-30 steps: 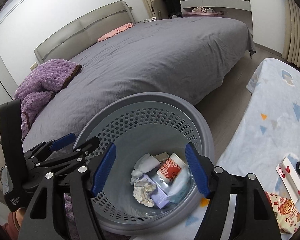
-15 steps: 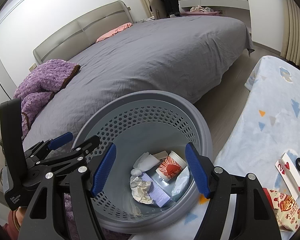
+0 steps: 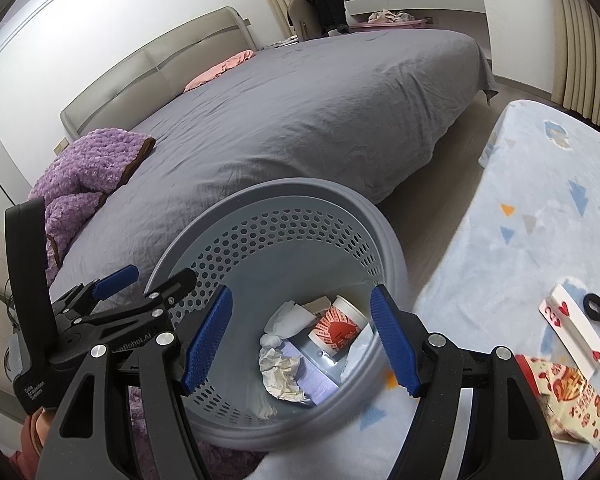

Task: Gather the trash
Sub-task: 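Move both open tools back over the snack wrapper and playing card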

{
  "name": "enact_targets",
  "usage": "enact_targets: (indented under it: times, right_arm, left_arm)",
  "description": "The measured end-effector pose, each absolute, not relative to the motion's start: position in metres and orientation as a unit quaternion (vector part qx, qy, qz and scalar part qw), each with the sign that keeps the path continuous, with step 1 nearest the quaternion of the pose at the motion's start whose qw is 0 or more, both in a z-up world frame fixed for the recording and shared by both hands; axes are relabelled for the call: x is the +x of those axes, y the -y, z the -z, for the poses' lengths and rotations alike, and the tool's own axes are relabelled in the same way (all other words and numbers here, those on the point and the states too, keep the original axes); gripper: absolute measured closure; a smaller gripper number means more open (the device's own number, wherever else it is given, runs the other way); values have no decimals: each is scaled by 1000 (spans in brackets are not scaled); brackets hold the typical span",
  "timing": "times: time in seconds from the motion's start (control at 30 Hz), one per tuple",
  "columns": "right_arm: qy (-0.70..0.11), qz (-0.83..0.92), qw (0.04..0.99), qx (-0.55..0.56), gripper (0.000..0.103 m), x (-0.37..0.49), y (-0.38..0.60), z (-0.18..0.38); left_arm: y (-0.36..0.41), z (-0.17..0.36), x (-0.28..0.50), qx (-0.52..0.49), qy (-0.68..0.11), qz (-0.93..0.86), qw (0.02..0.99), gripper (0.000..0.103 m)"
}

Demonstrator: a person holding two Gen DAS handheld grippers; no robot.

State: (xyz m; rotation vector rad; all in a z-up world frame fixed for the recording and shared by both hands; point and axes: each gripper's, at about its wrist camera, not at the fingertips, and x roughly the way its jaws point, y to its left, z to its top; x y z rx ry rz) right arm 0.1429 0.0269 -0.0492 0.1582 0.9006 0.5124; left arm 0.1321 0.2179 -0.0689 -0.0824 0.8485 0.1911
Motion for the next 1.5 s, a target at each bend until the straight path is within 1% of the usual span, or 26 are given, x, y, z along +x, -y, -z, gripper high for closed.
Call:
enact_targets:
  times: [0.37,0.67,0.83,1.13,1.5]
  right_arm:
    - [-427,-208,875,91,34,112,25,39]
    - [-415,-174,886,109,34,86,90,24]
    - [-414,-143,892,116,34,65,137,21]
    - [-431,-81,889,134,34,31,217,42]
    - [-420,-73,894,136,34,29,259,31]
  left_arm:
    - [-202,58,124,-31,-405,-76,911,15]
    - [-166,42,105,-18,-400,-61,914,15]
    - [-136,35,97,-19,-402,-40,915,15]
    - [-73,36,84,-16,-415,3,910,15]
    - [6,41,75,2,-433,49,900,15]
